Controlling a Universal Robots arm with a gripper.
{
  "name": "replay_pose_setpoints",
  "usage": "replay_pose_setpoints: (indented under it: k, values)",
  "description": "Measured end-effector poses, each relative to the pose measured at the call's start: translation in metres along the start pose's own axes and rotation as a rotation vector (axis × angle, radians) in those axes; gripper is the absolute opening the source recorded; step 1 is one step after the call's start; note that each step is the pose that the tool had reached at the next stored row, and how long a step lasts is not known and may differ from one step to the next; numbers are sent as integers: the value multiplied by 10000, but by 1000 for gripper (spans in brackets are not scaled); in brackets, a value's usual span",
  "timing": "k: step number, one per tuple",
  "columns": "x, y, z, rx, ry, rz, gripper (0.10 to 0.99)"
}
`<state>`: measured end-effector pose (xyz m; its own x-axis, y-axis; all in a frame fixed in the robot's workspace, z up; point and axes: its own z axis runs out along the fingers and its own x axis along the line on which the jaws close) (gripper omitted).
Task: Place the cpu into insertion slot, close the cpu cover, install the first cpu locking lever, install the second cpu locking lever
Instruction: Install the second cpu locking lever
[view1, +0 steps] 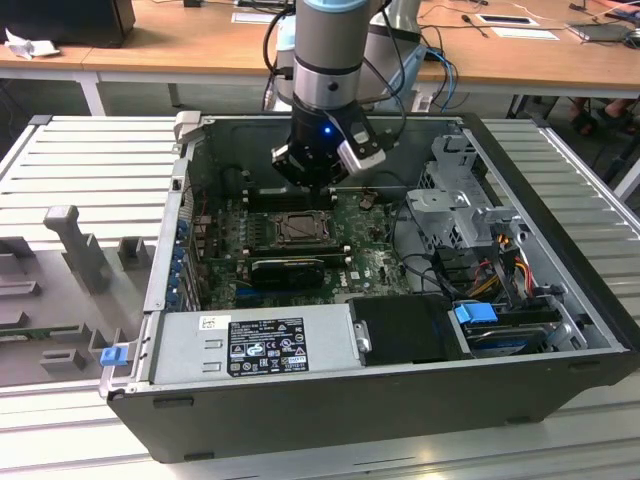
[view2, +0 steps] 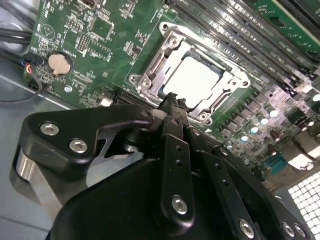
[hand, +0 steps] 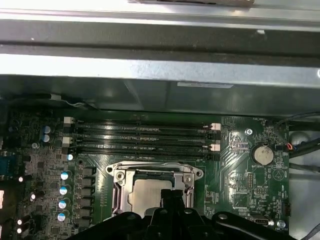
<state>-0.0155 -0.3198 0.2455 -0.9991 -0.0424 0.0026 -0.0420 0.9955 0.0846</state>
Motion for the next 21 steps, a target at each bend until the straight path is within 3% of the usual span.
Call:
replay_pose_setpoints:
  k: [6,7,8,14,21]
  values:
    - [11,-248,16,-24,-1,0,102]
    - [14,-337,26,-37,-2,-3,102]
    - [16,-379,34,-47,-2,-7,102]
    - [36,-522,74,-173,77,-82,102]
    - [249,-541,89,-229,78,-136,102]
